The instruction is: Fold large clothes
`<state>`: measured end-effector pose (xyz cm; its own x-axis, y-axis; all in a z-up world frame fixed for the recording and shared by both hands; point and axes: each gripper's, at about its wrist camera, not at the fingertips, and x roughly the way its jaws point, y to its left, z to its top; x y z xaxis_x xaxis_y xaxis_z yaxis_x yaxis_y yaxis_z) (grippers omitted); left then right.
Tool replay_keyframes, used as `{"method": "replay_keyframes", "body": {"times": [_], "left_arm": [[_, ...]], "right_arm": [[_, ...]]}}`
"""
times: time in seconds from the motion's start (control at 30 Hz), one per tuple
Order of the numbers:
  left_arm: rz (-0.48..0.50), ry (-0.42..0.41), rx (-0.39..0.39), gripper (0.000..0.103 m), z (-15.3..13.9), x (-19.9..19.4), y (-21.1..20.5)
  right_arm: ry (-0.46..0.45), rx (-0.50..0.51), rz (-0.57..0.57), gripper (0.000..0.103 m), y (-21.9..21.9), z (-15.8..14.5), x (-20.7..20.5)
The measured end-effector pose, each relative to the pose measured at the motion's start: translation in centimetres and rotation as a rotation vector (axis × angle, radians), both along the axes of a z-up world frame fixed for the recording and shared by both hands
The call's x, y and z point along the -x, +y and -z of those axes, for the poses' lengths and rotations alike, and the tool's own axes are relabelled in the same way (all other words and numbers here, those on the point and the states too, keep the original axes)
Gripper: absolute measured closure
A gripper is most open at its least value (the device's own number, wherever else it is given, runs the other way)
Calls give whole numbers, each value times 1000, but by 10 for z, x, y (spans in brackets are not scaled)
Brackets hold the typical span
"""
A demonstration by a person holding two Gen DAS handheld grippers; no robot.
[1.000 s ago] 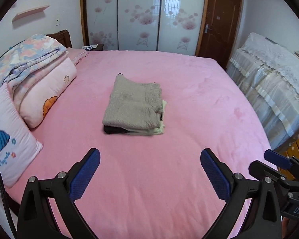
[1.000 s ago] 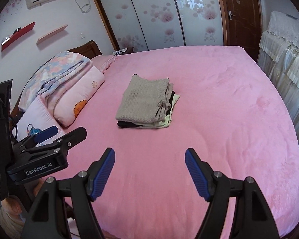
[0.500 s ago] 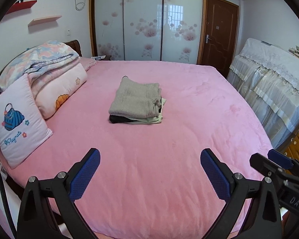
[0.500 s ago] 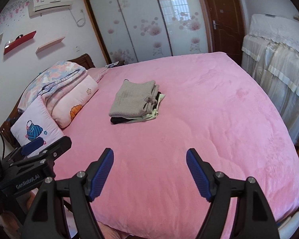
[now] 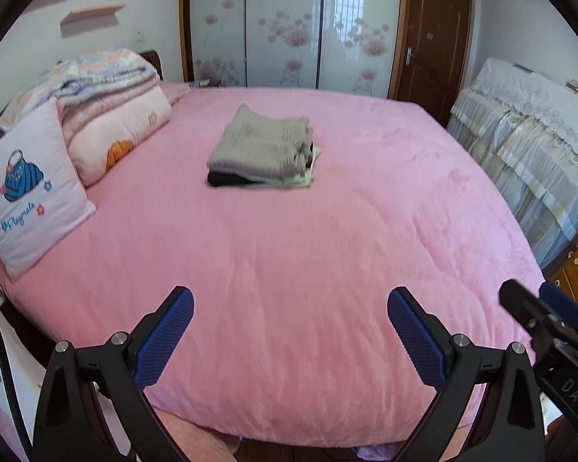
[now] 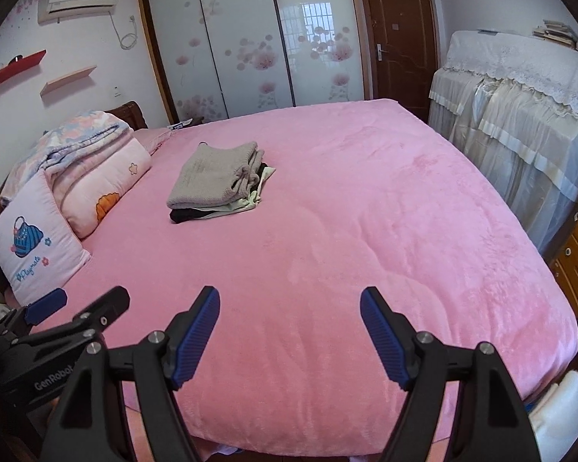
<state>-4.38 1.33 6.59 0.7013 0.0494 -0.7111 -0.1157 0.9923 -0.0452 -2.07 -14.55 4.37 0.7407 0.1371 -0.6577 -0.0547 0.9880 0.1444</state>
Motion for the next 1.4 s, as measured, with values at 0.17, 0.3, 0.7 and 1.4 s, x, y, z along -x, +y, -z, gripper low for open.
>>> {"method": "replay_keyframes", "body": {"times": [0.17,0.3,0.7,1.4], "left_arm": [[0,10,-8,3,8,-6,-6],[13,22,-12,3,13,-13,-11],[30,40,-9,3,18,-26,-16],[51,59,-26,3,21,-30,-22]], "right_arm": [[-11,69,27,27,4,5,-4],[-2,97,22,27,7,12,-9],[19,73,29,27,0,22,-21],[20,116,55,27,-2,25,-20]]}}
